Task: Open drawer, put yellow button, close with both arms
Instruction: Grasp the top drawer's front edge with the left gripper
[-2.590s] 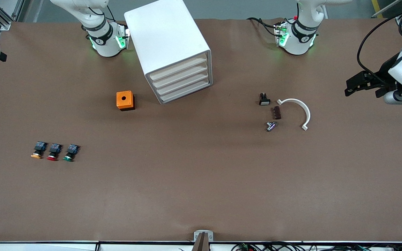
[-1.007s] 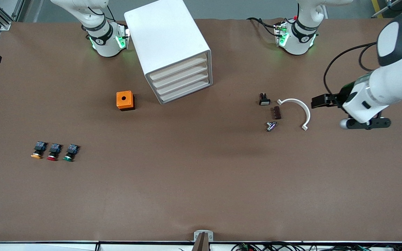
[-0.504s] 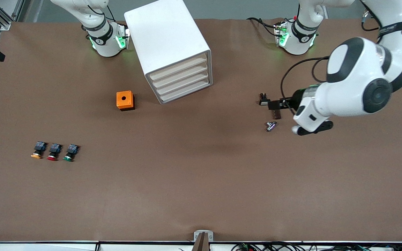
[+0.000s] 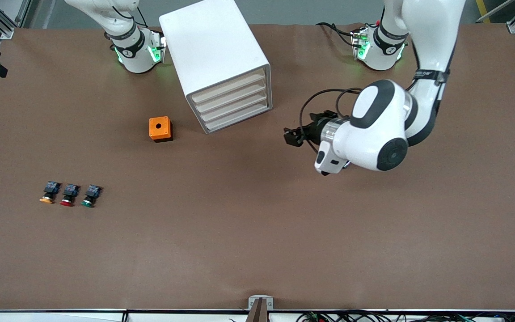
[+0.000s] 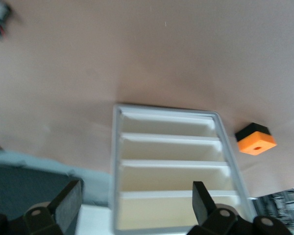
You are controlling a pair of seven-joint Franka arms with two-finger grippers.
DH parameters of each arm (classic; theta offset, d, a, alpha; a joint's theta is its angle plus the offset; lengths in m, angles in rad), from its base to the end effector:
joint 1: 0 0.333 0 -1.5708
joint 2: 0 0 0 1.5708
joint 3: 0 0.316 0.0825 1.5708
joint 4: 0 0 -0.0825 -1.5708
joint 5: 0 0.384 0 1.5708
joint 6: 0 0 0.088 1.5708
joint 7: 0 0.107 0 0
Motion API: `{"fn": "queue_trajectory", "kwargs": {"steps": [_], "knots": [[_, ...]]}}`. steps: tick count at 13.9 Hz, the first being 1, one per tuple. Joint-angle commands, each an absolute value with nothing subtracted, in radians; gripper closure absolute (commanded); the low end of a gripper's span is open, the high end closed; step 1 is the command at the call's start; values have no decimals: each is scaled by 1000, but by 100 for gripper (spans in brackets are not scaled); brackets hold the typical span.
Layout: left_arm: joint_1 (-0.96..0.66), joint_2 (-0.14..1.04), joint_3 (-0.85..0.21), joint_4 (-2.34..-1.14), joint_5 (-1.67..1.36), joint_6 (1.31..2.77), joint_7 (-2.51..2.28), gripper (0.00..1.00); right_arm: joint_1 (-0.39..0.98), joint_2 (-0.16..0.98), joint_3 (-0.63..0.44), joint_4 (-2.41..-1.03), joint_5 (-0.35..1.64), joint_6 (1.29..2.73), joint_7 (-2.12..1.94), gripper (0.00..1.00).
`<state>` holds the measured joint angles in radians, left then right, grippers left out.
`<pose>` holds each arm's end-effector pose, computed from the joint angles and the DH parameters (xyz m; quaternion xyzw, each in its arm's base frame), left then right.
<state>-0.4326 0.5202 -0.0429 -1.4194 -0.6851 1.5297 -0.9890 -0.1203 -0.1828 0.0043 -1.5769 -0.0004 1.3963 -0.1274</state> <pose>0.5606 -0.3616 0.3965 0.8743 0.2867 -0.3706 0.1264 0.4723 -0.0548 0.7006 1.0000 0.0056 0.0010 0.0007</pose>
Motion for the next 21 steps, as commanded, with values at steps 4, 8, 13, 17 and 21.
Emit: {"fn": "queue_trajectory", "kwargs": {"steps": [4, 8, 13, 17, 21], "knots": [[-526, 607, -38, -1333, -811, 1578, -1394, 0, -137, -206, 11, -1597, 3, 1393, -124, 0], [-587, 650, -37, -1318, -831, 1594, -1584, 0, -137, -206, 11, -1597, 3, 1393, -124, 0], [-592, 716, -38, -1318, -851, 1576, -1825, 0, -137, -206, 11, -1597, 2, 1385, -127, 0], [-592, 749, -38, -1318, -932, 1468, -2009, 0, -138, -206, 11, -1597, 2, 1382, -127, 0], [-592, 791, -38, -1324, -1003, 1398, -2123, 0, -133, -204, 12, -1597, 2, 1385, -126, 0]]}}
